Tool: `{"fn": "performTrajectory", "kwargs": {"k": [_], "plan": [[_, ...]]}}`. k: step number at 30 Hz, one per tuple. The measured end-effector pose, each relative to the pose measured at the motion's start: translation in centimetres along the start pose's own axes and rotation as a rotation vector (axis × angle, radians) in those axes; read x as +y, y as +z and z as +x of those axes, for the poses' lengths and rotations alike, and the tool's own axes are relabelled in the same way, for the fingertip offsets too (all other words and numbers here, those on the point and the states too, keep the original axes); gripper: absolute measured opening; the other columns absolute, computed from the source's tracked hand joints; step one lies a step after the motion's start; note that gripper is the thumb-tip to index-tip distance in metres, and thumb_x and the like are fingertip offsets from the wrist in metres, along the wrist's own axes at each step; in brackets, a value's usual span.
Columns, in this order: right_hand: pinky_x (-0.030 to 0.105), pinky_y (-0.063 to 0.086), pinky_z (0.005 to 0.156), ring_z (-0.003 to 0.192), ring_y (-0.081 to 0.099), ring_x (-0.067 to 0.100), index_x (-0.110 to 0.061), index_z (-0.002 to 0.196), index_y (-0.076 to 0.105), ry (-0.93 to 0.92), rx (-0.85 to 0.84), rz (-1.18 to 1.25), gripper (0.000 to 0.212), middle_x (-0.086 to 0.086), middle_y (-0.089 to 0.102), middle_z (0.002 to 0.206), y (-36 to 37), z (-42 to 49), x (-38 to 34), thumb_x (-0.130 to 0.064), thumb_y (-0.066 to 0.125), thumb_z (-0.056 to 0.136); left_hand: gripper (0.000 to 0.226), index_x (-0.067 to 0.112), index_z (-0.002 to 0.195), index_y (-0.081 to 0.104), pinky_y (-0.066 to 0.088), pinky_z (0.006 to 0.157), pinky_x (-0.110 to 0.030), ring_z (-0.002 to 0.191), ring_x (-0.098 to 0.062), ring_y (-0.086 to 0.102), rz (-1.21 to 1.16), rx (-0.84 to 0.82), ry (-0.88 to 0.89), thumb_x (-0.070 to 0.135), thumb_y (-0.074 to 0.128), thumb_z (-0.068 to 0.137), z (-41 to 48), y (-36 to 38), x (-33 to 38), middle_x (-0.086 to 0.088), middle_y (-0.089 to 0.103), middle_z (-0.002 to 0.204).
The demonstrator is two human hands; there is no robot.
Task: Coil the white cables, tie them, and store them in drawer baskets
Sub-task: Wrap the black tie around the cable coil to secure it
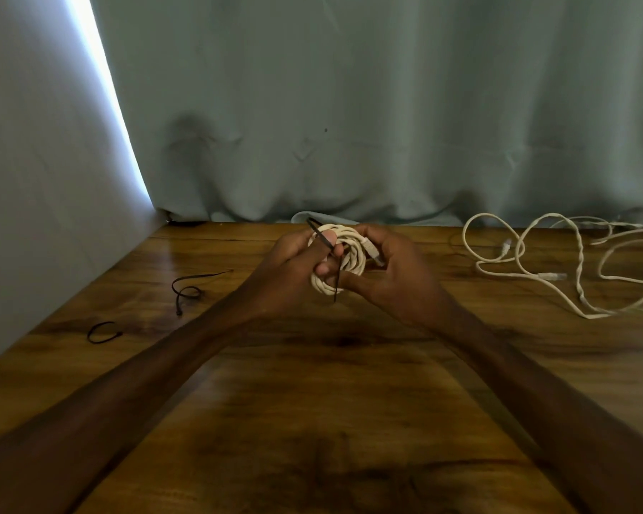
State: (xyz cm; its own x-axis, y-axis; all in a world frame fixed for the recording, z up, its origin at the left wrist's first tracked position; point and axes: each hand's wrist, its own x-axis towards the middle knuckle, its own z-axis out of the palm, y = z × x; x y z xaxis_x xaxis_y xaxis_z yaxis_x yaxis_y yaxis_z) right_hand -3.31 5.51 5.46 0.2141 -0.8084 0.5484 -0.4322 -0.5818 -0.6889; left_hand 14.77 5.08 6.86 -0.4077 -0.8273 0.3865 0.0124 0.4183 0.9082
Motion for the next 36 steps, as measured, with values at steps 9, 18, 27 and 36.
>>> {"fn": "performTrajectory", "kwargs": {"k": [9, 18, 27, 36], "plan": [[0.016, 0.052, 0.092, 0.114, 0.064, -0.001, -0.015, 0.135, 0.057, -0.238, 0.081, -0.233, 0.066, -0.009, 0.067, 0.127, -1.0, -0.4, -0.7, -0.026, 0.089, 0.079, 0.032, 0.009, 0.088, 0.063, 0.05, 0.069, -0.019, 0.075, -0.024, 0.054, -0.032, 0.018, -0.033, 0.029, 0.044, 0.104, 0.4, -0.6, 0.2, -0.014, 0.046, 0.071], [0.04, 0.049, 0.091, 0.115, 0.065, 0.029, -0.018, 0.109, 0.081, -0.749, 0.23, -0.605, 0.019, 0.015, 0.067, 0.128, -0.5, -0.3, -1.1, -0.03, 0.068, 0.1, 0.032, 0.02, 0.08, 0.079, 0.033, 0.083, -0.047, 0.1, -0.034, 0.044, -0.157, 0.087, -0.082, 0.049, 0.065, 0.083, 1.0, -1.4, -0.3, -0.023, 0.051, 0.103], [0.04, 0.055, 0.082, 0.099, 0.071, 0.019, -0.009, 0.1, 0.08, -0.663, 0.09, -0.349, 0.011, 0.003, 0.076, 0.106, -1.3, 0.1, -1.6, -0.011, 0.081, 0.09, 0.028, 0.006, 0.09, 0.062, 0.04, 0.064, -0.02, 0.06, -0.006, 0.052, 0.097, 0.027, -0.055, 0.02, 0.046, 0.108, 0.9, -2.5, -0.5, 0.0, 0.055, 0.064], [0.031, 0.059, 0.061, 0.076, 0.072, 0.006, -0.012, 0.086, 0.078, -0.427, -0.026, -0.208, 0.012, -0.007, 0.076, 0.083, -1.9, -0.4, -2.1, -0.016, 0.087, 0.081, 0.011, 0.044, 0.101, 0.055, 0.036, 0.075, -0.028, 0.085, 0.008, 0.053, 0.802, -0.054, 0.273, 0.033, 0.053, 0.102, 0.1, -3.5, -0.7, 0.028, 0.056, 0.085]]}}
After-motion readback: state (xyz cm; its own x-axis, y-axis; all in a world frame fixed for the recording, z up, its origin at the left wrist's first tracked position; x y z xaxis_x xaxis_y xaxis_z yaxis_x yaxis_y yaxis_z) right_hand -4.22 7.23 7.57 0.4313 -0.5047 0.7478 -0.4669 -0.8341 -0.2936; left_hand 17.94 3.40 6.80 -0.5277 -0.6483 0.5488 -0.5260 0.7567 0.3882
